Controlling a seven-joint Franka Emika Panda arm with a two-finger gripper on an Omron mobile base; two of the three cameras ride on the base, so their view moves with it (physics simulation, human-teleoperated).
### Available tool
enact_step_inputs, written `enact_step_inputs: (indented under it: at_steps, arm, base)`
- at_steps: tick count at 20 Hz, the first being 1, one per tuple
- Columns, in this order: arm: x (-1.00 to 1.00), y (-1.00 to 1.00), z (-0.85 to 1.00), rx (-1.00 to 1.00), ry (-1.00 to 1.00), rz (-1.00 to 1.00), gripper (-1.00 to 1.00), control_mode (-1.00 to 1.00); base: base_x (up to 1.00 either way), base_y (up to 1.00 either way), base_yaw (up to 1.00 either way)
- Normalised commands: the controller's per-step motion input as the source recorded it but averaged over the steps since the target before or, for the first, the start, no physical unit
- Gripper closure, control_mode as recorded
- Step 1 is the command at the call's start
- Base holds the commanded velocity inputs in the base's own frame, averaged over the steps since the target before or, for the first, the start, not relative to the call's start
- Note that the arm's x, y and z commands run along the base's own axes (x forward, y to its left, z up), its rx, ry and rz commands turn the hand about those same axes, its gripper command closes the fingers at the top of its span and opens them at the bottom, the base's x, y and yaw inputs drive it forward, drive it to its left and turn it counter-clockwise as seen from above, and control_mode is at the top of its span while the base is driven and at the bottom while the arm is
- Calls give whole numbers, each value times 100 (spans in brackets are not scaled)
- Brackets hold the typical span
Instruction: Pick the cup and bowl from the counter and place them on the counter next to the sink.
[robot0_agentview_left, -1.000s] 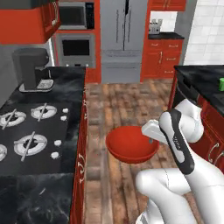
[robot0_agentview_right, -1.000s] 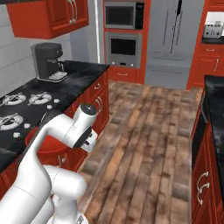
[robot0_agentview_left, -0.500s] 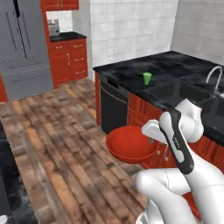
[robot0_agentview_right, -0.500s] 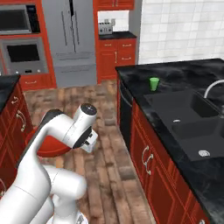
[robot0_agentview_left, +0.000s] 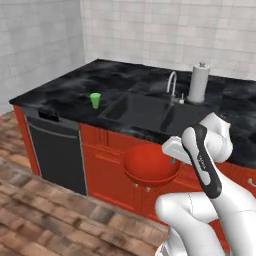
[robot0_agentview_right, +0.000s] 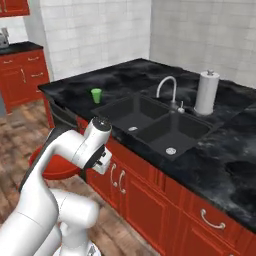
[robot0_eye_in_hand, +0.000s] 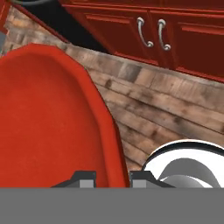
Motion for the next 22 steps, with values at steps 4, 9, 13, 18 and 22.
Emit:
enact_step_inputs:
  at_steps: [4,9,13,18,22]
  arm:
    - [0,0,0,0,0,0,100,100]
    - [0,0,0,0,0,0,100,100]
    - [0,0,0,0,0,0,100,100]
    - [0,0,0,0,0,0,100,100]
    - [0,0,0,0,0,0,100,100]
  base:
    - [52,36,-82]
    - [54,38,-81]
    - [57,36,-80]
    - [55,11,-45]
    - [81,-6,6]
